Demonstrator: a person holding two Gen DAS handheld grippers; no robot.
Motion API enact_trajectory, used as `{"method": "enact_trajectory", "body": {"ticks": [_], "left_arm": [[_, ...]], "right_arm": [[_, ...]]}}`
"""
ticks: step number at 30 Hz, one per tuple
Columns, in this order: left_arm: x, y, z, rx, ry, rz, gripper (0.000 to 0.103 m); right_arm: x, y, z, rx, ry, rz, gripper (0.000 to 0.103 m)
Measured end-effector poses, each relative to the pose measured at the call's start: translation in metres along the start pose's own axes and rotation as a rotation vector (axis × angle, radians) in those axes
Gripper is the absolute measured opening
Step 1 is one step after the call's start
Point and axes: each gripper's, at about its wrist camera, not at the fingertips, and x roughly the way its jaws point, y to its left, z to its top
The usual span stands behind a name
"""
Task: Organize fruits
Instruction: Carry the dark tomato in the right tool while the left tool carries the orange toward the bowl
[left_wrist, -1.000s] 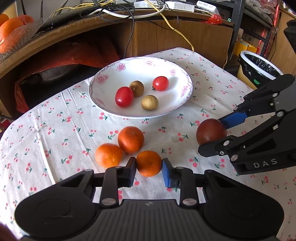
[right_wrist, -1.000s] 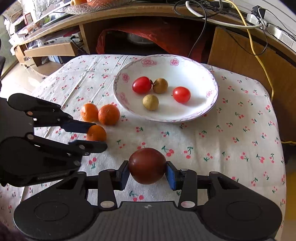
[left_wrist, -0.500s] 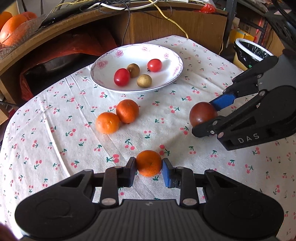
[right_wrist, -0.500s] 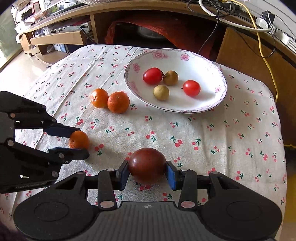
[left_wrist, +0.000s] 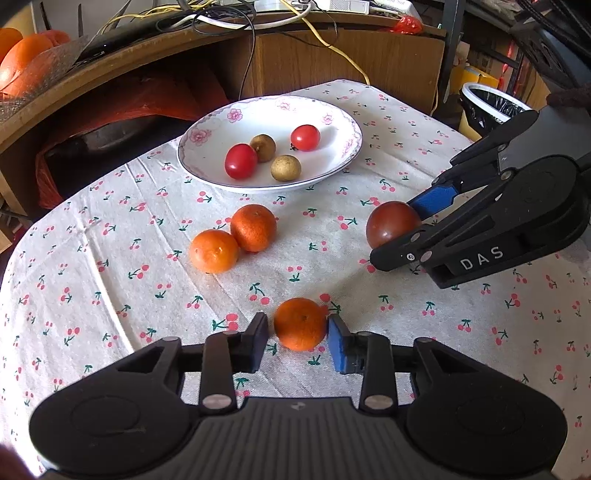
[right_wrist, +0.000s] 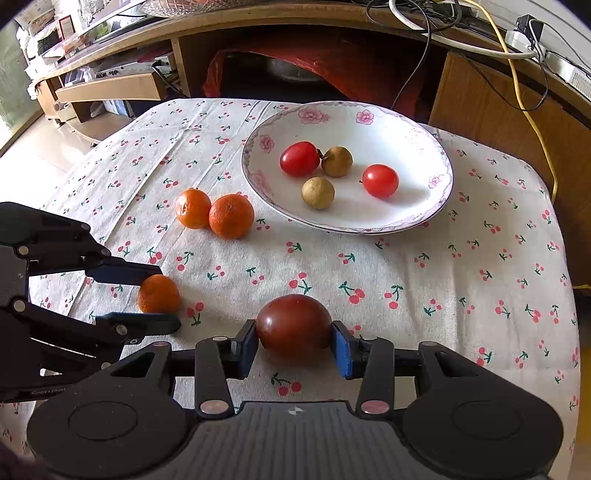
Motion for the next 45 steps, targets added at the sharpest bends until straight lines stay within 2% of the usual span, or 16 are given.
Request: {"method": "enact_trajectory", "body": {"ticks": [9, 17, 20, 30, 35, 40, 45], "left_arm": [[-0.001, -0.001, -0.002, 0.003, -0.002, 0.003, 0.046], [-0.003, -0.001, 0.0, -0.001, 0.007, -0.005, 0.039], [-0.003, 0.002, 0.005, -0.021, 0.003, -0.019, 0.039], [-0.012, 0.005, 0.026, -0.017, -0.053, 0.004, 0.038], [-0.003, 0.007, 0.029, -0.038, -0.031, -0.014, 0.038], [0.011, 0.003, 0.04, -0.045, -0.046, -0.014, 0.039], [0.02, -0.005, 0.041, -0.004, -0.041, 0.042, 0.04]], "right_arm": [[0.001, 0.0, 0.001, 0.0, -0.008, -0.003, 0.037], [-0.002, -0.002, 0.001, 0.016, -0.011, -0.008, 0.036], [-0.005, -0.001, 0.004, 0.018, -0.027, -0.01, 0.036], [-0.016, 0.004, 0.011, 0.011, -0.069, -0.005, 0.036], [-0.017, 0.001, 0.01, 0.024, -0.068, -0.028, 0.036], [-0.023, -0.005, 0.009, 0.044, -0.078, -0.042, 0.036], [-0.027, -0.016, 0.003, 0.069, -0.083, -0.044, 0.036]]}}
